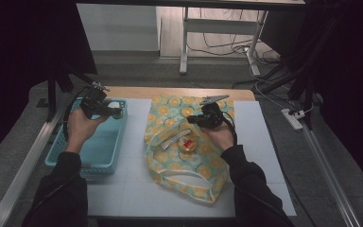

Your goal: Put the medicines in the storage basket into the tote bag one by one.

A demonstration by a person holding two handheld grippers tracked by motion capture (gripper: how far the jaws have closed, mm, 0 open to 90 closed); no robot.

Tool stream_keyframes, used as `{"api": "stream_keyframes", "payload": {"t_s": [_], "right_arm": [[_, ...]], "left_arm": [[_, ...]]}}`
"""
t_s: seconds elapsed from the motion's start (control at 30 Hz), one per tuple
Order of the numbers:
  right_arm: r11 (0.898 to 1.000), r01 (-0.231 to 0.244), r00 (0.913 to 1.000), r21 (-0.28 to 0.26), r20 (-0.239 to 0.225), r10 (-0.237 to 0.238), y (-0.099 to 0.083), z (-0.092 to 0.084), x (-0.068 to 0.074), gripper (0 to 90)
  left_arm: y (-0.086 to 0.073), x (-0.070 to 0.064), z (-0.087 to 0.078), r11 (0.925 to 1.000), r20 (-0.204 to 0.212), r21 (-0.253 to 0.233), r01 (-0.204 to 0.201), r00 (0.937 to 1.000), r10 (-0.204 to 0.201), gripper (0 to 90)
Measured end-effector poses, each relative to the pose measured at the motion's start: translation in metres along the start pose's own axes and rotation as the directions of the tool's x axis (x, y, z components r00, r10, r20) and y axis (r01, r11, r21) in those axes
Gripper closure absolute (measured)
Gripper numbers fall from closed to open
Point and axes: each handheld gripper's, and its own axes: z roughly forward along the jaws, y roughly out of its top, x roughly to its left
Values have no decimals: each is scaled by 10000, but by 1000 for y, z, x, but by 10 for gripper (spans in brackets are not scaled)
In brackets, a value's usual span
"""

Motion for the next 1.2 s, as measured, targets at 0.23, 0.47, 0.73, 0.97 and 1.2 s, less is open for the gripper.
{"api": "stream_keyframes", "payload": {"t_s": [0.23,0.47,0.73,0.97,1.2], "right_arm": [[10000,-23,10000,-51,19,23,1,-1,0,900],[10000,-25,10000,-63,2,25,1,0,0,900],[10000,-49,10000,-71,22,49,1,1,0,900],[10000,-53,10000,-68,39,53,1,1,-1,900],[9999,-68,10000,-82,64,68,1,0,-2,900]], "left_arm": [[-1,-14,-7,9990,570,-354,-272,9979,292,510],[1,-33,-5,9970,1044,-369,-679,9920,714,510],[5,-63,2,9906,1720,-423,-1301,9757,1355,509],[12,-91,14,9816,2264,-443,-1857,9551,1910,509],[23,-121,34,9684,2707,-417,-2458,9302,2477,509]]}}
